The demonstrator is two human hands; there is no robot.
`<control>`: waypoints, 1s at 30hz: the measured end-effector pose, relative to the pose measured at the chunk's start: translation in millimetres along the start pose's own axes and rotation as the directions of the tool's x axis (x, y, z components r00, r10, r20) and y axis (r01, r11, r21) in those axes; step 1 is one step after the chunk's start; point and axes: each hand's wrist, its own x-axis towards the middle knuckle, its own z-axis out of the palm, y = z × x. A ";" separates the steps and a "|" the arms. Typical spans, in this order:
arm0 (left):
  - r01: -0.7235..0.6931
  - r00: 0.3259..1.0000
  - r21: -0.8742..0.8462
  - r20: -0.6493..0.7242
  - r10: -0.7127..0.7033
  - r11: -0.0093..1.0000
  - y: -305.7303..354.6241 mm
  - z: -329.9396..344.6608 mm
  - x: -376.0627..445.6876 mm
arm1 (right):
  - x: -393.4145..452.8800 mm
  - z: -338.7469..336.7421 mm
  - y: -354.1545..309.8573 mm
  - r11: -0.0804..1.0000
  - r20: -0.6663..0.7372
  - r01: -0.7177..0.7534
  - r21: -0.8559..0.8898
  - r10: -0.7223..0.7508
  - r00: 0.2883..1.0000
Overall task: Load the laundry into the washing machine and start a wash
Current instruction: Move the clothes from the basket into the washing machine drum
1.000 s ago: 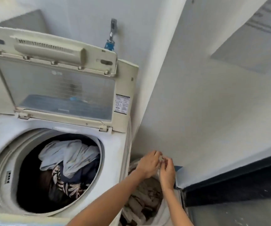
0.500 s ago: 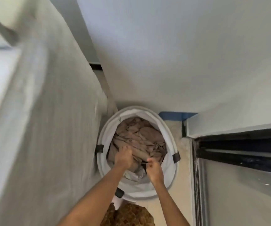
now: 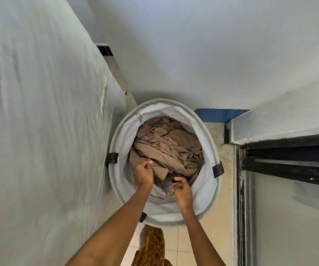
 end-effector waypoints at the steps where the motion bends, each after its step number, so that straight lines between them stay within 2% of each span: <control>1: -0.040 0.999 0.019 -0.028 0.040 0.999 8.2 -7.5 -4.1 | -9.4 -4.7 -7.3 0.999 -0.017 0.007 0.032 -0.007 1.000; 4: -0.146 0.985 -0.068 -0.098 0.138 0.987 41.5 -26.4 -29.2 | -38.4 -19.6 -36.1 0.995 -0.051 0.031 0.097 -0.027 0.998; 7: -0.129 0.987 -0.296 -0.126 0.096 0.946 78.9 -41.9 -67.4 | -69.1 -32.9 -65.8 0.990 -0.096 0.099 0.101 -0.089 0.991; 9: -0.157 0.983 -0.354 -0.149 0.110 0.922 105.4 -58.7 -91.1 | -94.9 -42.1 -88.4 0.983 -0.125 0.165 0.078 -0.155 0.980; 12: -0.240 0.971 -0.409 -0.126 0.205 0.880 142.7 -89.9 -118.4 | -129.5 -54.0 -119.6 0.941 -0.130 0.337 -0.037 -0.339 0.932; 15: -0.301 0.951 -0.500 -0.094 0.294 0.812 186.4 -116.6 -146.8 | -158.1 -63.2 -152.4 0.885 -0.133 0.431 -0.177 -0.455 0.880; 17: -0.408 0.891 -0.552 -0.064 0.450 0.728 221.4 -135.8 -175.2 | -172.4 -68.5 -174.6 0.879 -0.144 0.422 -0.222 -0.457 0.877; 19: -0.512 0.797 -0.590 -0.057 0.601 0.624 262.0 -160.0 -209.8 | -185.6 -74.4 -195.1 0.894 -0.160 0.376 -0.245 -0.420 0.893; 21: -0.548 0.732 -0.651 -0.069 0.677 0.525 302.6 -184.8 -243.1 | -198.5 -80.9 -211.1 0.893 -0.197 0.380 -0.241 -0.428 0.882; 24: -0.545 0.672 -0.730 -0.086 0.735 0.413 352.7 -232.9 -284.6 | -227.1 -88.0 -239.8 0.896 -0.253 0.442 -0.029 -0.435 0.864; 26: -0.557 0.648 -0.739 -0.103 0.754 0.378 371.6 -260.1 -299.0 | -240.7 -95.0 -262.1 0.883 -0.291 0.467 0.049 -0.435 0.852; 28: -0.567 0.637 -0.745 -0.126 0.760 0.352 377.1 -280.8 -306.3 | -253.2 -105.2 -287.2 0.874 -0.299 0.487 0.002 -0.464 0.834; 30: -0.579 0.635 -0.741 -0.147 0.758 0.341 377.7 -294.0 -312.7 | -266.7 -114.5 -309.2 0.857 -0.276 0.502 -0.118 -0.514 0.812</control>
